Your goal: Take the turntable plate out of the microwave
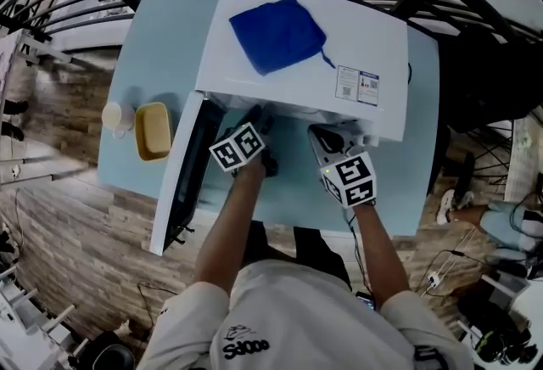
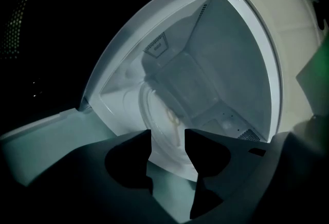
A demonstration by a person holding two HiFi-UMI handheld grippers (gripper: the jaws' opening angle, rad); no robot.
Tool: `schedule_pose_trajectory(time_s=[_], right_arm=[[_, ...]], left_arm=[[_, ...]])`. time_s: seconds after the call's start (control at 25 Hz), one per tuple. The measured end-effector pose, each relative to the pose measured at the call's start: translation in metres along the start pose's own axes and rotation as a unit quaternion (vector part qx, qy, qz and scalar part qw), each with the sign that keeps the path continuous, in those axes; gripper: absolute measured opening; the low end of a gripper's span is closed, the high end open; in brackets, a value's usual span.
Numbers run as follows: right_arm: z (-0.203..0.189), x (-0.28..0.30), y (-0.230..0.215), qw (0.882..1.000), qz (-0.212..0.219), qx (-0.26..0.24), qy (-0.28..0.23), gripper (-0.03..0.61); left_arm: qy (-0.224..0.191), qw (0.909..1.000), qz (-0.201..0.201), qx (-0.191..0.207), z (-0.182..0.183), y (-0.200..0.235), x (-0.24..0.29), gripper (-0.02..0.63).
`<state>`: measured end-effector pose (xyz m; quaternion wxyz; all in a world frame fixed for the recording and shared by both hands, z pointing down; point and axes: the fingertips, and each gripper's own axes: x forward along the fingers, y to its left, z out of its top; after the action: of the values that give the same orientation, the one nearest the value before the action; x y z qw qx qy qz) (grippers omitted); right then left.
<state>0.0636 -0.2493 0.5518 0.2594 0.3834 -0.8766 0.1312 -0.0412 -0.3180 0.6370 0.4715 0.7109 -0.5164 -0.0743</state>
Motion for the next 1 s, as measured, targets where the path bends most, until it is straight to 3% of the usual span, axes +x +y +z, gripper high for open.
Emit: schedule_pose_trajectory(time_s=[0.16,0.48,0.76,1.0], right_arm=[[-0.006,0.001,-0.003,1.000,-0.006,0.008,0.004,0.006],[-0.009,0.003,-0.006,1.000,-0.018,0.019,0.008,0.006],[-0.018,0.000,-0.005,0.999,-0.025,0.023,0.015,0.006],[-0.020,-0.001,-0.005,0.999,-0.029,0.033,0.013,0.006]], left_arm=[[-0.022,0.9971,-0.007,-0.073,0.004,0.001,0.003,0.212],[-0.059,0.9767,-0.020,-0.205,0.008,0.003,0.004,0.206],[-0.065,0.9691,-0.032,-0.236,0.006,0.006,0.004,0.170],[-0.043,0.9695,-0.072,-0.230,-0.003,-0.001,0.011,0.129]])
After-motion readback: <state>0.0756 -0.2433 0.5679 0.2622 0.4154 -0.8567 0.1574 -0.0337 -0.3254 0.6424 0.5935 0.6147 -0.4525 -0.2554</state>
